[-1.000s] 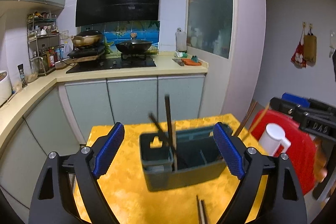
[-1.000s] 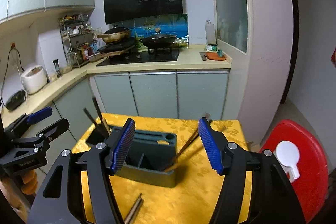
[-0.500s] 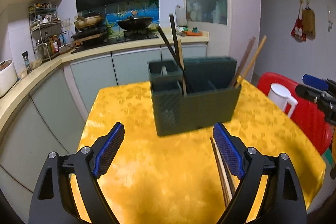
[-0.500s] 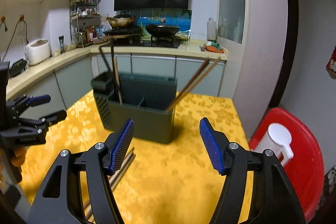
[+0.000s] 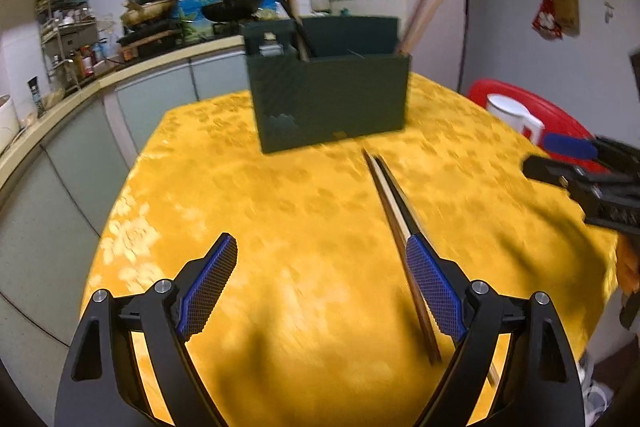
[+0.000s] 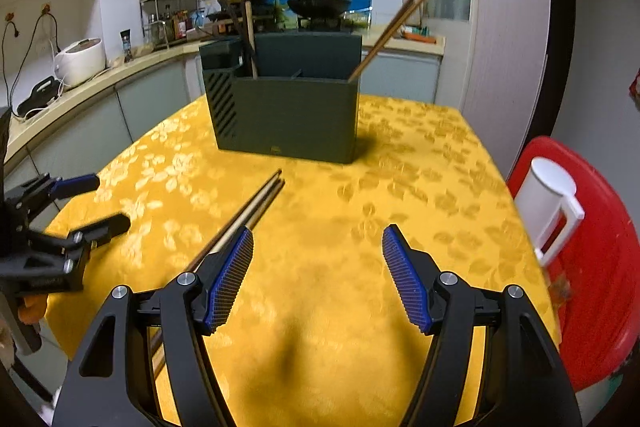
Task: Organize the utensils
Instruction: 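Withdraw both tools back over the remaining chopsticks, then close the left tool on a brown chopstick while the right tool grasps a light wooden chopstick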
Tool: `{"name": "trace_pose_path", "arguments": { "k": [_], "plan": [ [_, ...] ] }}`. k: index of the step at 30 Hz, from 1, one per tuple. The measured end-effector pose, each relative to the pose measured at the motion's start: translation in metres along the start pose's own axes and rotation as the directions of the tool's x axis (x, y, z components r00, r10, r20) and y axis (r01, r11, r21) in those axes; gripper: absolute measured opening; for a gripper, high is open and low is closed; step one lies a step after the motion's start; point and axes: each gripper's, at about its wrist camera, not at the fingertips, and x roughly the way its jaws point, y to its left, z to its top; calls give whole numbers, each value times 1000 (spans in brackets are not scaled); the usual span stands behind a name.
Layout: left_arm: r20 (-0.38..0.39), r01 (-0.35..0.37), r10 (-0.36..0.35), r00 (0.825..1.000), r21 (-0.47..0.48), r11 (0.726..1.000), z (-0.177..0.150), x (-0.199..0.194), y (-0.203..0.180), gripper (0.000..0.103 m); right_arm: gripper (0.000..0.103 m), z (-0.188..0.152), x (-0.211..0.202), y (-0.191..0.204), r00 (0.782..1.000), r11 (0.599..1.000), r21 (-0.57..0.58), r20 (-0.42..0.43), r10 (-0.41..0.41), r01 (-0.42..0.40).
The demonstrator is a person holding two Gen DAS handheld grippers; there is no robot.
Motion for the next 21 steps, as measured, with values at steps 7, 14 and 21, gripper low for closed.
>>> {"name": "trace_pose_path", "arguments": {
  "k": [7, 14, 21],
  "plan": [
    [-50, 29, -26, 998, 54, 998, -23, -4, -21, 83, 65, -10, -2, -7, 1000, 999, 50, -9, 7, -7],
    [-108, 33, -25, 994, 73, 997, -39, 8, -30, 83, 65, -18, 0, -7, 1000, 998, 59, -26, 10, -8],
    [-133, 26, -15, 991, 79, 997, -42, 16, -32, 83, 65, -29, 2, -3, 998, 998, 61, -51, 25, -22]
  ]
}}
